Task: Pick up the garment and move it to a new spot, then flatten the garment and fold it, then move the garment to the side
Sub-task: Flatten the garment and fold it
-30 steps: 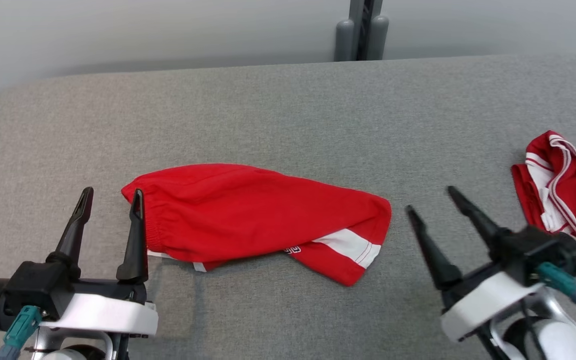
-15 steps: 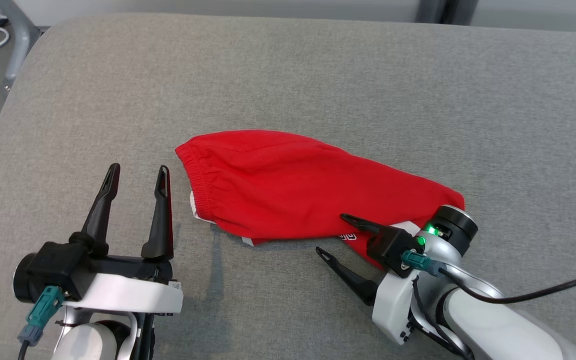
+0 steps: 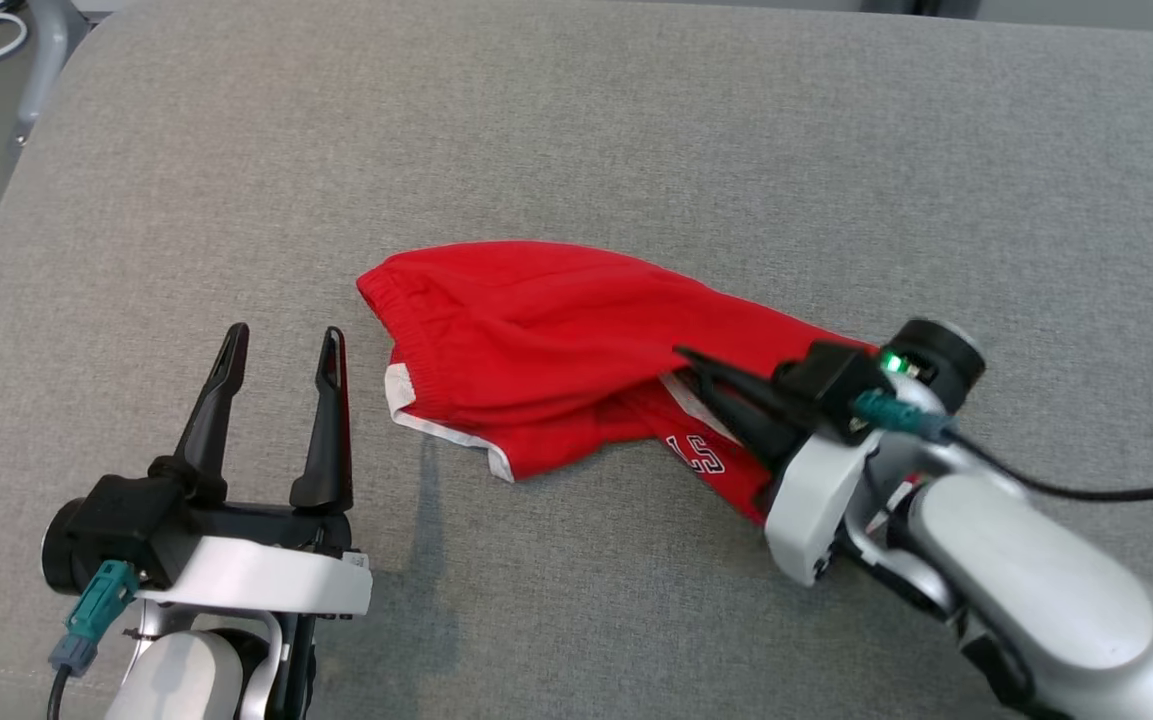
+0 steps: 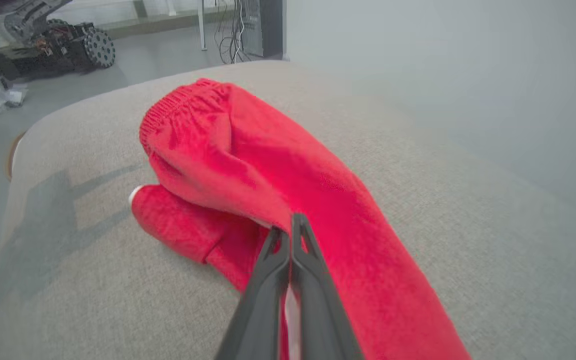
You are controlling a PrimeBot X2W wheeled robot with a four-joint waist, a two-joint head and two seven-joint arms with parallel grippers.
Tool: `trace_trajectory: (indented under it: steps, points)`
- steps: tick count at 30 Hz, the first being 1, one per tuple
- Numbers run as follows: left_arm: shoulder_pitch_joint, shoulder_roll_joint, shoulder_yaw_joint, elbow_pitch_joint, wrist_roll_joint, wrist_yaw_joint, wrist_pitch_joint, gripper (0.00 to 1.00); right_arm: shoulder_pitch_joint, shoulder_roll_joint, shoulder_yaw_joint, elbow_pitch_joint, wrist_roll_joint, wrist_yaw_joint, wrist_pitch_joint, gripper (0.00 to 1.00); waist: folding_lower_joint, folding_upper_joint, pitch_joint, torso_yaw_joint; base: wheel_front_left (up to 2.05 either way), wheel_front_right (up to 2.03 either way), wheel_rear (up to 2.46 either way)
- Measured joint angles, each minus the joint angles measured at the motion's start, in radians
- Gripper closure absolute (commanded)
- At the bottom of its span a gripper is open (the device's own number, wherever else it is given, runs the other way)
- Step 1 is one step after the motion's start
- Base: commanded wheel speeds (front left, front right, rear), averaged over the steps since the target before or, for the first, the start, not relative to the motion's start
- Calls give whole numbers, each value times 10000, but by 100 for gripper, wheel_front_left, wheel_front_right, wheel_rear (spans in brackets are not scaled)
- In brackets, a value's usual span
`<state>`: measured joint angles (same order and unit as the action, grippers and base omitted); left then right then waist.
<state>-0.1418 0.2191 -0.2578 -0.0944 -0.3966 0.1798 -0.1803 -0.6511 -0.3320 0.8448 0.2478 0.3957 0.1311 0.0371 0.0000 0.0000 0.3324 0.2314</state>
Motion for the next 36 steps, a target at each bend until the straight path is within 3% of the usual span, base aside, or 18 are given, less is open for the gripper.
trace_trajectory:
  steps: [6, 11, 17, 22, 23, 24, 31, 34, 36]
  points:
    - [-132, 13, -50, 98, -12, -46, -50, 0, -493, 36, -1511, -422, 1195, 2, 242, 100, 0, 0, 159, -156, 0, 0, 0]
    - [-433, -84, -291, 226, -13, -228, -94, 0, -1282, -15, -2380, 970, 2096, -2, 430, 100, 0, 0, 432, -31, 0, 0, 0]
    - [-887, -313, -679, 546, -12, -512, -217, 0, -2188, -125, -2313, 3248, 2731, -2, 305, 100, 0, 0, 808, 428, 0, 0, 0]
    - [-1138, -426, -832, 844, 6, -635, -362, 0, -2590, -73, -1797, 4236, 3329, -2, -324, 100, 0, 0, 1067, 743, 0, 0, 0]
    - [-1144, -418, -832, 872, 13, -633, -376, 0, -2615, -48, -1676, 4289, 3432, -2, -431, 67, 0, 0, 1056, 721, 0, 0, 0]
    - [-1153, -416, -832, 886, 23, -633, -405, 0, -2619, -40, -1559, 4330, 3515, -2, -587, 0, 0, 0, 1033, 683, 0, 0, 0]
    - [-1177, -219, -813, 928, 138, -558, -408, 0, -2070, -86, -1348, 4541, 3680, -2, -2144, 0, 0, 0, 674, 193, 0, 0, 0]
    - [-1133, -111, -796, 884, 198, -497, -353, 0, -1532, -226, -1707, 4491, 3390, -2, -2708, 0, 0, 0, 449, -90, 0, 0, 0]
    - [-1043, 23, -719, 782, 219, -401, -255, 0, -978, -328, -2548, 4171, 2872, -2, -2938, 0, 0, 0, 246, -438, 0, 0, 0]
